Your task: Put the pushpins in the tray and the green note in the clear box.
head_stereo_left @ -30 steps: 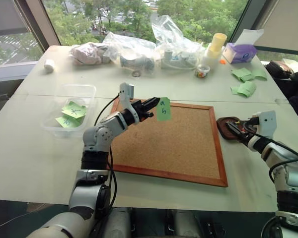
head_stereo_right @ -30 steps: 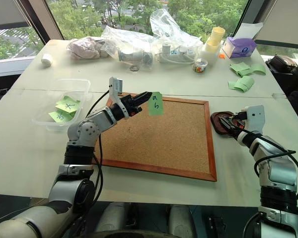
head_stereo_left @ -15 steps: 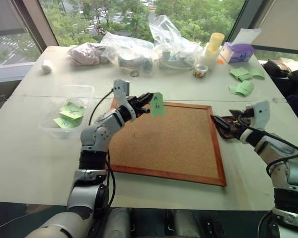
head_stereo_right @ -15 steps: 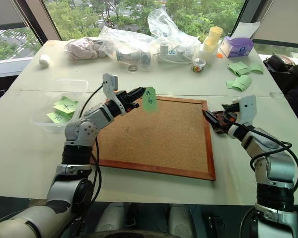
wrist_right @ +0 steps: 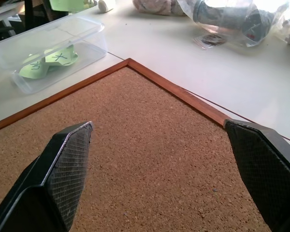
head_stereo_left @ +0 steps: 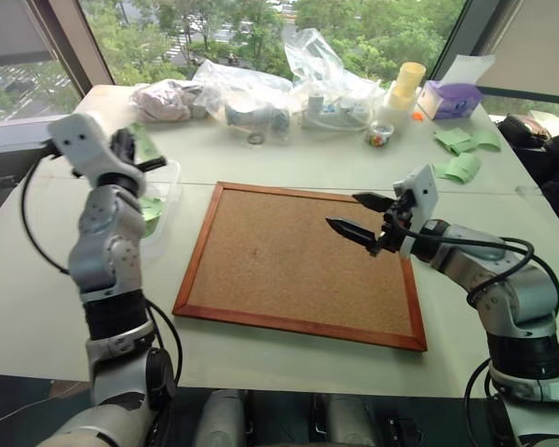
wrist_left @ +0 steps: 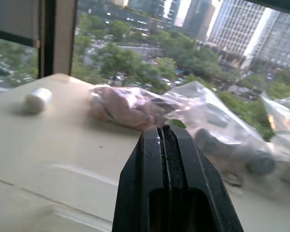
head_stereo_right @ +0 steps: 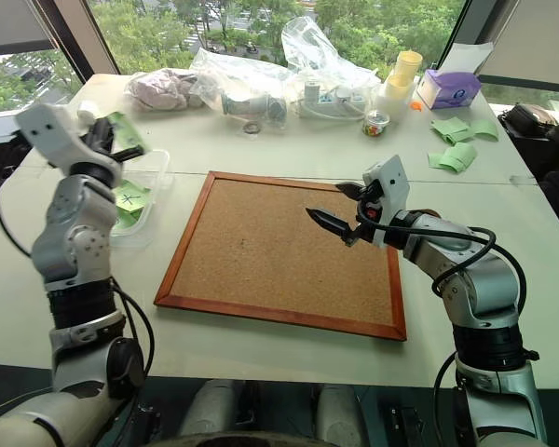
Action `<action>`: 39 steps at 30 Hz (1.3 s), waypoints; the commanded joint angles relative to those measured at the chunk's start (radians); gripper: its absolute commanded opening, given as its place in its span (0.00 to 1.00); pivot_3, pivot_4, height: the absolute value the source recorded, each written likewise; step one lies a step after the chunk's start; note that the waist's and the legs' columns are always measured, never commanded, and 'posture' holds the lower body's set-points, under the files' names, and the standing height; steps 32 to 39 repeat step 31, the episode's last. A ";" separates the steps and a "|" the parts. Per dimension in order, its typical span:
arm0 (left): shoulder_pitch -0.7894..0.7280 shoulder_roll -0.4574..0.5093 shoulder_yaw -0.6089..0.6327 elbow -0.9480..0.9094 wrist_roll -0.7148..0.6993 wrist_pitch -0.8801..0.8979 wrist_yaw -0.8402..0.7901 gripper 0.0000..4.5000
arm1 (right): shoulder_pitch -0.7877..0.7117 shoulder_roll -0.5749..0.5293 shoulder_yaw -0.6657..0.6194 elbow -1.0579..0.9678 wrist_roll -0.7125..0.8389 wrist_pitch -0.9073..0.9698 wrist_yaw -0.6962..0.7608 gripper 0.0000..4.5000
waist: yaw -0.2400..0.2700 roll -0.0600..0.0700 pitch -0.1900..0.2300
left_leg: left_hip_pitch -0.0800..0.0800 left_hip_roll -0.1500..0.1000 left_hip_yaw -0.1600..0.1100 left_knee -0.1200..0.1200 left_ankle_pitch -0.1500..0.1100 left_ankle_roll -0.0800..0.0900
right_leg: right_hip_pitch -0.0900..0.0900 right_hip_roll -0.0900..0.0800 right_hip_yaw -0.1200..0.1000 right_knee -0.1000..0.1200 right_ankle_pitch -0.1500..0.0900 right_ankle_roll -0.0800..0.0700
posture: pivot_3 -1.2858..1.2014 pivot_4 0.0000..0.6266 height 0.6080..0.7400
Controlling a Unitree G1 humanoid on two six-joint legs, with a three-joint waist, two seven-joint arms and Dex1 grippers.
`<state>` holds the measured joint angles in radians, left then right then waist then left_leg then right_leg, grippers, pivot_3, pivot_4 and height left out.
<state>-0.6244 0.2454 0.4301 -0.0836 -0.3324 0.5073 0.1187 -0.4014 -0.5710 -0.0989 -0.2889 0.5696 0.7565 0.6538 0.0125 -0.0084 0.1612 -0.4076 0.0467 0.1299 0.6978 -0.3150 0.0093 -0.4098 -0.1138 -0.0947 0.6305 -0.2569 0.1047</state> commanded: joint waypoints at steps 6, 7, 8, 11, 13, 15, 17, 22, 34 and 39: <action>0.071 0.072 0.049 0.085 -0.002 -0.027 -0.040 0.46 | -0.015 -0.028 -0.019 0.001 -0.010 -0.025 0.025 1.00 | -0.001 0.000 0.000 | 0.000 -0.001 0.000 0.000 0.000 0.001 | 0.000 -0.001 0.000 0.000 0.000 0.000 | 0.52 0.24 1.00; 0.075 0.076 0.053 0.096 -0.016 -0.018 -0.053 0.57 | -0.014 -0.029 -0.020 0.001 -0.012 -0.025 0.024 1.00 | -0.002 0.000 0.000 | 0.000 -0.001 0.000 0.000 0.000 0.001 | 0.000 -0.001 0.000 0.000 0.000 0.000 | 0.52 0.24 1.00; 0.076 0.078 0.058 0.103 -0.034 -0.007 -0.064 0.66 | -0.014 -0.032 -0.020 0.003 -0.015 -0.027 0.022 1.00 | -0.002 0.000 0.000 | 0.000 -0.001 0.000 0.000 0.000 0.000 | 0.000 0.000 0.000 0.000 0.000 0.000 | 0.52 0.24 1.00; 0.074 0.095 0.058 0.078 -0.106 0.030 -0.143 0.99 | -0.008 -0.040 -0.037 0.003 -0.012 -0.025 0.017 1.00 | -0.002 -0.001 0.000 | 0.000 0.000 0.000 0.000 0.000 0.000 | 0.000 0.000 0.000 0.000 0.000 0.000 | 0.52 0.24 1.00; 0.081 0.116 0.030 0.022 -0.179 0.070 -0.242 0.99 | 0.006 -0.052 -0.053 0.002 -0.011 -0.021 0.018 1.00 | -0.002 -0.001 0.000 | 0.000 0.000 0.000 0.000 0.000 0.000 | 0.000 0.000 0.000 0.000 0.000 0.000 | 0.52 0.24 1.00; 0.094 0.129 -0.001 -0.039 -0.247 0.114 -0.326 0.99 | 0.022 -0.068 -0.067 0.001 -0.010 -0.020 0.022 1.00 | 0.000 -0.001 0.000 | -0.001 0.000 0.000 0.000 0.000 0.000 | 0.000 0.000 0.000 0.000 0.000 0.000 | 0.52 0.24 1.00; 0.117 0.146 -0.044 -0.089 -0.288 0.150 -0.399 0.99 | 0.042 -0.084 -0.088 -0.004 0.002 -0.007 0.032 1.00 | 0.001 -0.001 0.000 | -0.001 0.000 0.000 0.000 0.000 0.000 | 0.000 -0.001 0.000 0.000 0.000 0.000 | 0.52 0.24 1.00; 0.193 0.213 -0.167 -0.194 -0.377 0.257 -0.585 0.99 | 0.090 -0.140 -0.122 -0.023 0.023 0.021 0.057 1.00 | -0.005 0.000 0.000 | 0.000 0.000 0.000 0.000 0.000 0.000 | 0.000 0.000 0.000 0.000 0.000 0.000 | 0.52 0.24 1.00; 0.301 0.313 -0.344 -0.190 -0.317 0.220 -0.806 0.99 | 0.156 -0.186 -0.116 -0.077 0.035 0.025 0.102 1.00 | -0.009 0.000 0.000 | 0.001 0.001 0.001 0.000 0.000 0.000 | 0.000 0.001 0.000 0.000 0.000 0.000 | 0.52 0.24 1.00; 0.301 0.313 -0.344 -0.190 -0.317 0.220 -0.806 0.99 | 0.156 -0.186 -0.116 -0.077 0.035 0.025 0.102 1.00 | -0.009 0.000 0.000 | 0.001 0.001 0.001 0.000 0.000 0.000 | 0.000 0.001 0.000 0.000 0.000 0.000 | 0.52 0.24 1.00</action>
